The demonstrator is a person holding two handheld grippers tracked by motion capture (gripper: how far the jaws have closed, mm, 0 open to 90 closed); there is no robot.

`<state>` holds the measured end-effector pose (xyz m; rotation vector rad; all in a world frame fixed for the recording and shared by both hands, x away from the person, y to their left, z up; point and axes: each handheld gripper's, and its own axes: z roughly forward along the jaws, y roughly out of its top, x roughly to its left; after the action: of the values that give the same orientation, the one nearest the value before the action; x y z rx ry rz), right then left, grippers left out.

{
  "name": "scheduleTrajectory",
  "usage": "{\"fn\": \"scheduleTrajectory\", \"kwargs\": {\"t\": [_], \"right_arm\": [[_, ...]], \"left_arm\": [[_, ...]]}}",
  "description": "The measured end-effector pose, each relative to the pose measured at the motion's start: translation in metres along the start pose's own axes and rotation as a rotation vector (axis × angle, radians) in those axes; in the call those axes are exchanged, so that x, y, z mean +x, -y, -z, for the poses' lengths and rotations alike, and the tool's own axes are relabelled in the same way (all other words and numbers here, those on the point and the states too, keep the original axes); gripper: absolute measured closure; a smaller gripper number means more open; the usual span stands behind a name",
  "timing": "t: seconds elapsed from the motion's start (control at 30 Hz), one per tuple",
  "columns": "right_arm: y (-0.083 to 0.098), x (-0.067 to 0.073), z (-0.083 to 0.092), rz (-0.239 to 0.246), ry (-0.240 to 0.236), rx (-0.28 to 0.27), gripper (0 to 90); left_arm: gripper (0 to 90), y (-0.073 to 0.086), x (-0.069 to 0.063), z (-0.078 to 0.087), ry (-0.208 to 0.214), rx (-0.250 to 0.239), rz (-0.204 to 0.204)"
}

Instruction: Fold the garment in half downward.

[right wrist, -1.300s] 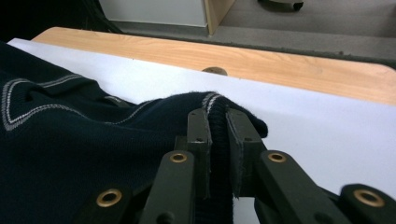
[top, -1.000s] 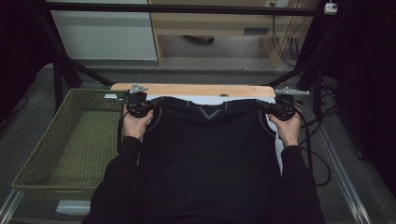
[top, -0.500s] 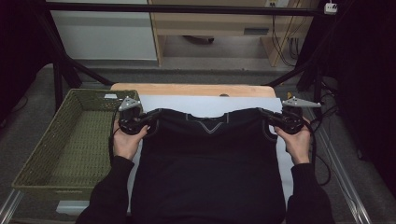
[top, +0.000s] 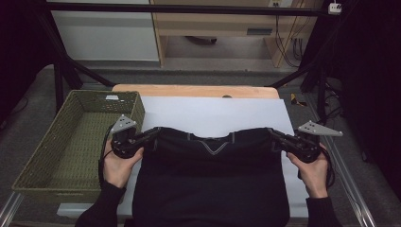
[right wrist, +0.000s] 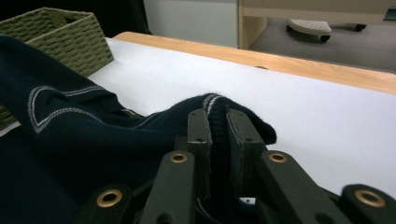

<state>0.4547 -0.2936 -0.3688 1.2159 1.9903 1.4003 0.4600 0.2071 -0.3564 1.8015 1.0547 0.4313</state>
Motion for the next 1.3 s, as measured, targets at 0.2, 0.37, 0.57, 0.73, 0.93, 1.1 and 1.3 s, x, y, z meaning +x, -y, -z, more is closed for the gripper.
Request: {"fn": "scheduleTrajectory", "kwargs": {"t": [0.2,0.37,0.57,0.73,0.93,1.1,1.3], "right_arm": [[0.007,0.008,0.008,0.008,-0.010,0.000,81.2],[0.015,0.015,0.018,0.009,-0.019,-0.001,81.1],[0.028,0.021,0.024,0.007,-0.025,0.019,81.1],[0.036,0.026,0.029,0.003,-0.036,0.037,81.1],[0.049,0.032,0.032,-0.007,-0.049,0.060,81.1],[0.062,0.036,0.036,-0.022,-0.062,0.083,81.0],[0.083,0.038,0.043,-0.049,-0.075,0.113,80.7]], "left_arm": [[81.7,0.012,-0.001,0.010,0.015,0.003,0.001],[81.6,0.024,-0.005,0.019,0.034,0.006,0.003],[81.6,0.038,-0.015,0.026,0.055,0.009,-0.012],[81.6,0.052,-0.019,0.029,0.062,0.020,-0.006],[81.4,0.066,-0.022,0.032,0.068,0.043,-0.010],[81.3,0.079,-0.028,0.035,0.075,0.066,-0.012],[81.2,0.098,-0.035,0.038,0.083,0.115,-0.018]]}}
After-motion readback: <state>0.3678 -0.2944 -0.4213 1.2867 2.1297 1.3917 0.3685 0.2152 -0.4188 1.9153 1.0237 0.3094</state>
